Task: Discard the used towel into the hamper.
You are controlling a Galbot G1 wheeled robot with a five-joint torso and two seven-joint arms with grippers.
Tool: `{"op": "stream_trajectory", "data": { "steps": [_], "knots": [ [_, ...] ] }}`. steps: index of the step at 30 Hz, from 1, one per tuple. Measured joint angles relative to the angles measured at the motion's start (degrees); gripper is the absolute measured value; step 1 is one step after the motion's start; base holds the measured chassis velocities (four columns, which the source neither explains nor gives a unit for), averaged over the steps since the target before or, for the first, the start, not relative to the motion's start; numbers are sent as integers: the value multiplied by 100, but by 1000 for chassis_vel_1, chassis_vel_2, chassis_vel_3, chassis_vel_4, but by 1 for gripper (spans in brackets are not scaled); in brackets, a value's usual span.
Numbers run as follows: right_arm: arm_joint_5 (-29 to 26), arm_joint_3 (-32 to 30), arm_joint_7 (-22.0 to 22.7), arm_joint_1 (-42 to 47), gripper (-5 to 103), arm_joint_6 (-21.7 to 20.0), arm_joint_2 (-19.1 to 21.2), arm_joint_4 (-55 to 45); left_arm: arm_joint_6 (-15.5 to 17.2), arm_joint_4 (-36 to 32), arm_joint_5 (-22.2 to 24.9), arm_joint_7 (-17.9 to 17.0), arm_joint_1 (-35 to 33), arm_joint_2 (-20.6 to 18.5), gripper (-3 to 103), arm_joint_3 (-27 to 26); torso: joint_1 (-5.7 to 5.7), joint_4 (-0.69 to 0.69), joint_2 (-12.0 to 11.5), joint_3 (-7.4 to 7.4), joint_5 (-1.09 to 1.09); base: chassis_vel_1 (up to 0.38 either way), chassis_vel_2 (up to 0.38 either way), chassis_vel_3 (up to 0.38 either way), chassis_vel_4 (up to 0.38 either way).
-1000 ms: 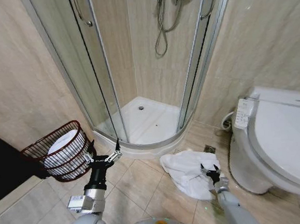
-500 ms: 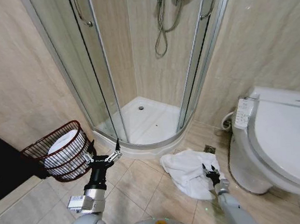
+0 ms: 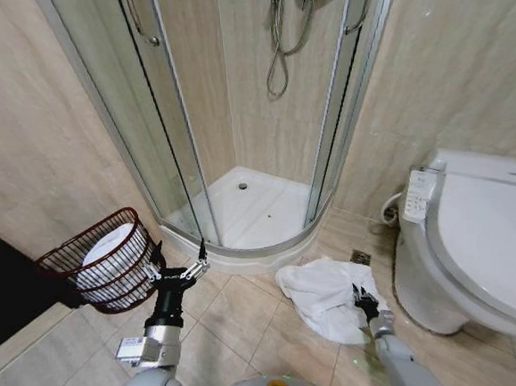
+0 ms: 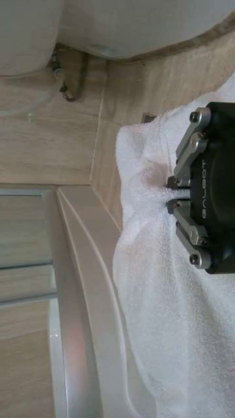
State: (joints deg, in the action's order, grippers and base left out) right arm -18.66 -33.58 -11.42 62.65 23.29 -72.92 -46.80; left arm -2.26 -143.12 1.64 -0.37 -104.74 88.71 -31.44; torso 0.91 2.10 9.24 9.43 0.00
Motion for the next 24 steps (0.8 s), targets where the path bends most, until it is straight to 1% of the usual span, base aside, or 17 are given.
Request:
{"op": "stream_trajectory", "data": {
  "steps": [1,3,10,14,16,17,19,20,23,24],
  "knots": [
    [0,-2,1,7,4,0,-2,-10,0,0,0,0,0,0,100,0,0,0,0,0,0,0,0,0,0],
    [1,-9,4,24,3,1,-8,-37,0,0,0,0,0,0,100,0,0,0,0,0,0,0,0,0,0],
    [1,-35,4,112,3,12,-35,-189,0,0,0,0,0,0,100,0,0,0,1,1,0,0,0,0,0],
    [65,-73,2,225,3,85,-52,-375,0,0,0,0,0,0,100,0,0,0,1,1,0,0,0,0,0],
    [140,-140,0,402,3,220,-76,-671,0,0,0,0,0,0,100,0,0,0,2,1,0,0,0,0,0],
    [140,-140,0,402,3,220,-76,-671,0,0,0,0,0,0,100,0,0,0,2,1,0,0,0,0,0],
    [128,-192,-10,668,3,258,-86,-1112,0,0,0,0,0,-1,100,0,0,-1,2,1,0,0,0,0,0],
    [128,-192,-10,668,3,258,-86,-1112,0,0,0,0,0,-1,100,0,0,-1,2,1,0,0,0,0,0],
    [49,-257,-19,1112,3,306,-113,-1911,0,0,0,0,1,0,100,0,0,0,2,1,0,0,0,0,0],
    [49,-257,-19,1112,3,306,-113,-1911,0,0,0,0,1,0,100,0,0,0,2,1,0,0,0,0,0]
  ]
}}
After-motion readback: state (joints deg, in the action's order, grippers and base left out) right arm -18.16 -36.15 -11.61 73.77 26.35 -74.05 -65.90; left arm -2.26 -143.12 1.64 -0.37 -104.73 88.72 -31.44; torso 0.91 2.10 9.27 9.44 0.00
